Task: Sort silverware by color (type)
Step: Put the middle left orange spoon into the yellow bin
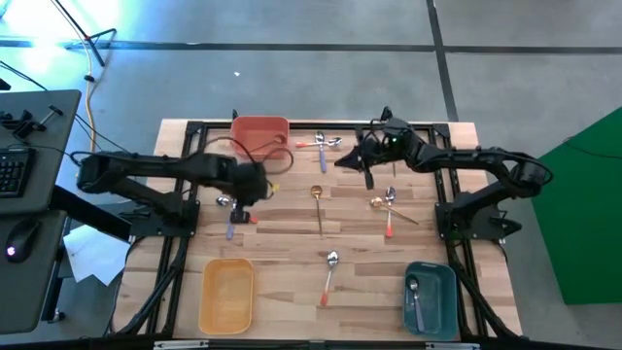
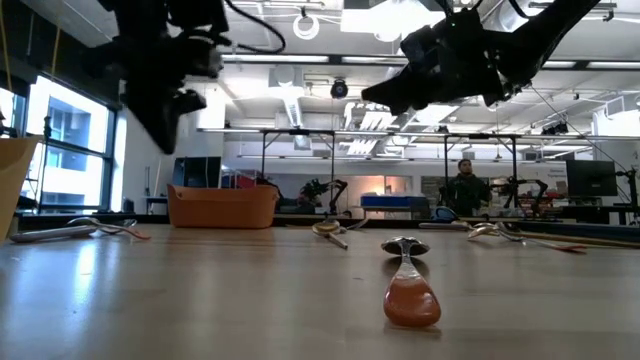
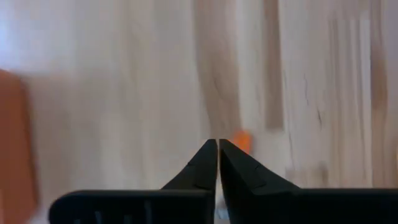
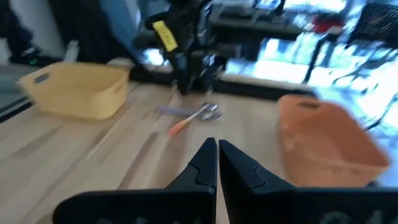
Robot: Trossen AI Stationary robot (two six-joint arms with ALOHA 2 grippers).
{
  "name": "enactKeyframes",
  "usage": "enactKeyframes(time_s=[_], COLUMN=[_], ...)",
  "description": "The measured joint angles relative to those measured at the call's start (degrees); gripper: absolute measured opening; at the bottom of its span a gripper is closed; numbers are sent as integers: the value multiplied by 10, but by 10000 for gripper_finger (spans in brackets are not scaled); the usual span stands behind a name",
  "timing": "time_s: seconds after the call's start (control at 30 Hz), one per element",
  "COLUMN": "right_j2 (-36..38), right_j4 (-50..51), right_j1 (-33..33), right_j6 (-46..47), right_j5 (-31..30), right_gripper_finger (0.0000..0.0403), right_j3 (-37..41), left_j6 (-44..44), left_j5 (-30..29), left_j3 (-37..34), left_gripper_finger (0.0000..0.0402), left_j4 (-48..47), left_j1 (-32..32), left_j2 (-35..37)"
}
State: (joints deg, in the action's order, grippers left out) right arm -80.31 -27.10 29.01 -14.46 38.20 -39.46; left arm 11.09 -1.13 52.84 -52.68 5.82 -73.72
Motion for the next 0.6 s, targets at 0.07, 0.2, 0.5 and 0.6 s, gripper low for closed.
enactKeyframes(time_s=[0.07,0.2,0.5,0.6], right_j2=[0,0,6,13], right_j4=[27,8,-78,-76], right_j1=[-11,-25,-20,-19], right_j6=[-10,-10,12,20], right_j5=[0,-2,-2,-3], right_gripper_finger=[0,0,0,0], right_j3=[0,14,52,57], left_j6=[0,12,71,83], left_j5=[-3,-7,-9,-7], left_j3=[0,0,0,-1], left_gripper_finger=[31,81,168,170], left_j4=[-29,-32,-30,-32], left_j1=[-13,-28,-8,0], left_j2=[-20,-52,-136,-161])
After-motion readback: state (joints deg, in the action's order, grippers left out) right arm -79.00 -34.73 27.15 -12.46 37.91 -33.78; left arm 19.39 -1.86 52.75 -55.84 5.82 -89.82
